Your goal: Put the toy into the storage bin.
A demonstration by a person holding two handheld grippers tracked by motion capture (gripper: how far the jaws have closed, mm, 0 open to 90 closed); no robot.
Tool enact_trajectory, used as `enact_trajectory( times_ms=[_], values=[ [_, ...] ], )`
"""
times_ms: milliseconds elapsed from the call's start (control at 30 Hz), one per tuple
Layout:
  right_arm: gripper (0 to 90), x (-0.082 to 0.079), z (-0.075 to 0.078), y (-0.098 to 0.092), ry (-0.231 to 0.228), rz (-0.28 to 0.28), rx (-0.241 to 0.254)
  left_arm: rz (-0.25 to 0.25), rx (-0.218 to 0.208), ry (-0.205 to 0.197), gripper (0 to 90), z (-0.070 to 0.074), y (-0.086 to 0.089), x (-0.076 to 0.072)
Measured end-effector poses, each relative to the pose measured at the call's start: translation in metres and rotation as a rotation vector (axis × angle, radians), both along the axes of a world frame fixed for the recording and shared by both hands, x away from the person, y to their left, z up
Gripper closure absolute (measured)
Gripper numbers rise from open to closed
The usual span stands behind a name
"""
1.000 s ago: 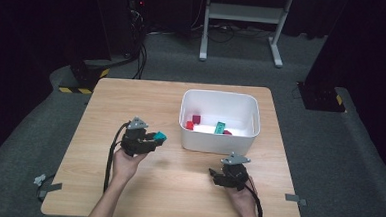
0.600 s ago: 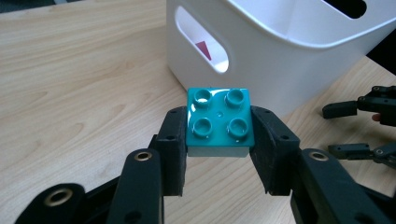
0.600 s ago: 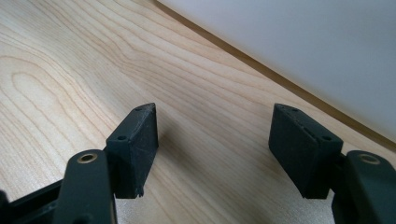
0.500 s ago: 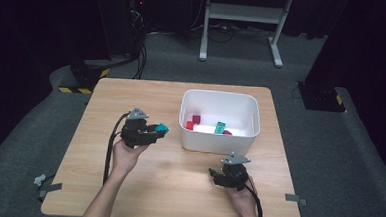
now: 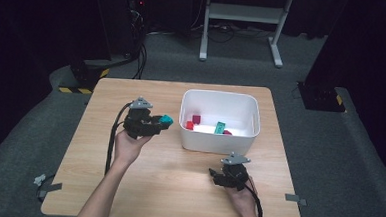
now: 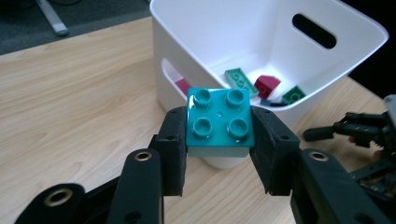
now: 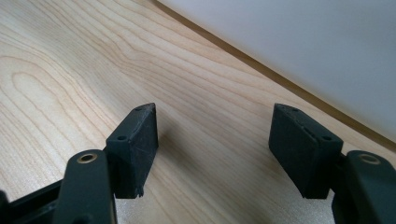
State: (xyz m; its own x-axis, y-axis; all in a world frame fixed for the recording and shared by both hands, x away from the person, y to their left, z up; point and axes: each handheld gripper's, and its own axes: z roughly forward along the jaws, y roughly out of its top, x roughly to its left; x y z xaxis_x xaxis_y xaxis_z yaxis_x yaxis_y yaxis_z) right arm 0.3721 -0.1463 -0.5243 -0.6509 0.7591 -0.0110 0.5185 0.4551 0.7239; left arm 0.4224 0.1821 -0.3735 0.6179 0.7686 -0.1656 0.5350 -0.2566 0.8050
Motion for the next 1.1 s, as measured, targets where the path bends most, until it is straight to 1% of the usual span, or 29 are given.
enact_trajectory(
  times_ms=[167,433,467,600,767,800,1100],
  values=[
    [33.0,0.000,0.000,0.000,0.000,0.000,0.000,-0.010,-0.006,-0.002,58.6,0.008,-0.004,0.006],
    [33.0,0.000,0.000,0.000,0.000,0.000,0.000,-0.030,-0.020,-0.012,58.6,0.016,-0.015,0.013],
    [33.0,0.000,0.000,0.000,-0.004,0.003,-0.001,-0.032,-0.024,-0.008,58.6,0.016,-0.016,0.014],
    [33.0,0.000,0.000,0.000,-0.003,0.002,-0.002,-0.038,-0.021,-0.008,58.6,0.018,-0.023,0.019],
    [33.0,0.000,0.000,0.000,-0.003,0.002,-0.002,-0.050,-0.018,-0.010,58.5,0.020,-0.034,0.025],
    [33.0,0.000,0.000,0.000,-0.002,0.002,-0.001,-0.054,-0.018,-0.005,58.5,0.020,-0.036,0.026],
    [33.0,0.000,0.000,0.000,-0.001,0.001,-0.001,-0.076,-0.004,0.003,58.4,0.018,-0.058,0.037]
  ],
)
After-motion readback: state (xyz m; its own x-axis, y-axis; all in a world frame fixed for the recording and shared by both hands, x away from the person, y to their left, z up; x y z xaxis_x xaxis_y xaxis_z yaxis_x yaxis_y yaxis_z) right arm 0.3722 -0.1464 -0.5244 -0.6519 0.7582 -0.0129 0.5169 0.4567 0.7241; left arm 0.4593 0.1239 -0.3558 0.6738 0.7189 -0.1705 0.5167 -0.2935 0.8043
